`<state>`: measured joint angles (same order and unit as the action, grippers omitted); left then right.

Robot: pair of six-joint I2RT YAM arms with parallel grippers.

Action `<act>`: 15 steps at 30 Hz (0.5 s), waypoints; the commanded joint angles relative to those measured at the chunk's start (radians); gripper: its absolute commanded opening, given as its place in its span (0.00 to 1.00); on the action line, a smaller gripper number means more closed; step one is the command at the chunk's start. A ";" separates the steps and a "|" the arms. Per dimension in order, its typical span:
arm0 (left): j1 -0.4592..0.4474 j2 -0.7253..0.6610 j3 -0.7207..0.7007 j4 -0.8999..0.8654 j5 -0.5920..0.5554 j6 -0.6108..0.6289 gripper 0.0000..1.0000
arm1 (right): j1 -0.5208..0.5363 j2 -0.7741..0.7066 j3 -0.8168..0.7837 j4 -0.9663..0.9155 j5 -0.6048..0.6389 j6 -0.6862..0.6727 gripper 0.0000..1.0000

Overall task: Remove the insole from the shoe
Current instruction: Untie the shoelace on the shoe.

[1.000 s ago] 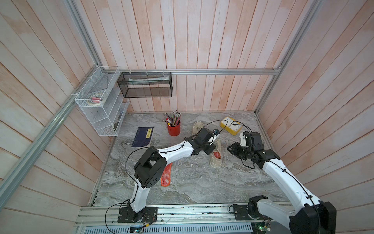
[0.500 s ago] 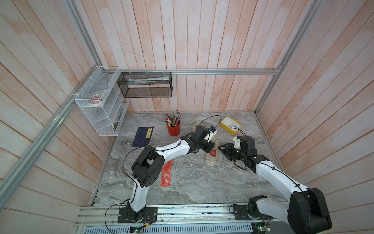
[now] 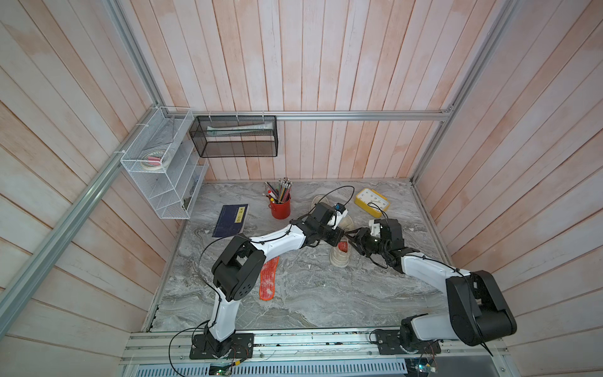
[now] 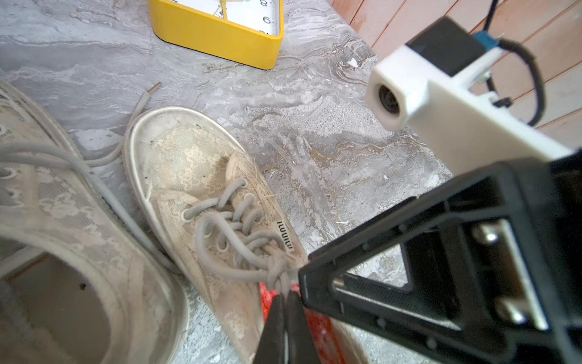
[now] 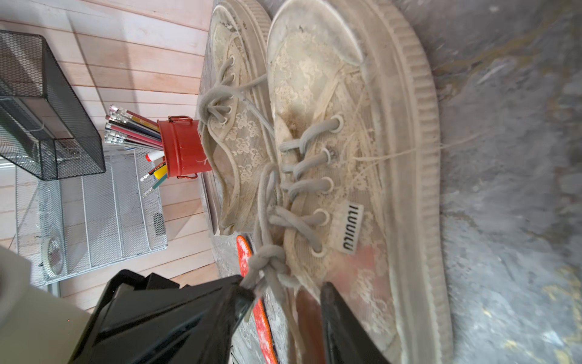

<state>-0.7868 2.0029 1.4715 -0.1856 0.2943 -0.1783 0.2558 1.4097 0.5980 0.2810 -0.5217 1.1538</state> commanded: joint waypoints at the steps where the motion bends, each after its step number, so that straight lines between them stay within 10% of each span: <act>1: -0.003 -0.015 -0.019 0.026 0.006 -0.011 0.00 | 0.007 0.024 -0.009 0.096 -0.042 0.025 0.37; 11: 0.001 -0.024 -0.023 0.023 -0.010 -0.012 0.02 | 0.006 0.032 0.000 0.099 -0.038 0.028 0.00; 15: 0.001 -0.074 -0.047 0.036 -0.092 -0.021 0.38 | 0.006 -0.006 0.036 0.011 -0.018 -0.012 0.00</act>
<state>-0.7856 1.9938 1.4517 -0.1761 0.2604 -0.1963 0.2554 1.4342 0.5957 0.3450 -0.5480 1.1770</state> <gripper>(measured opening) 0.306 0.052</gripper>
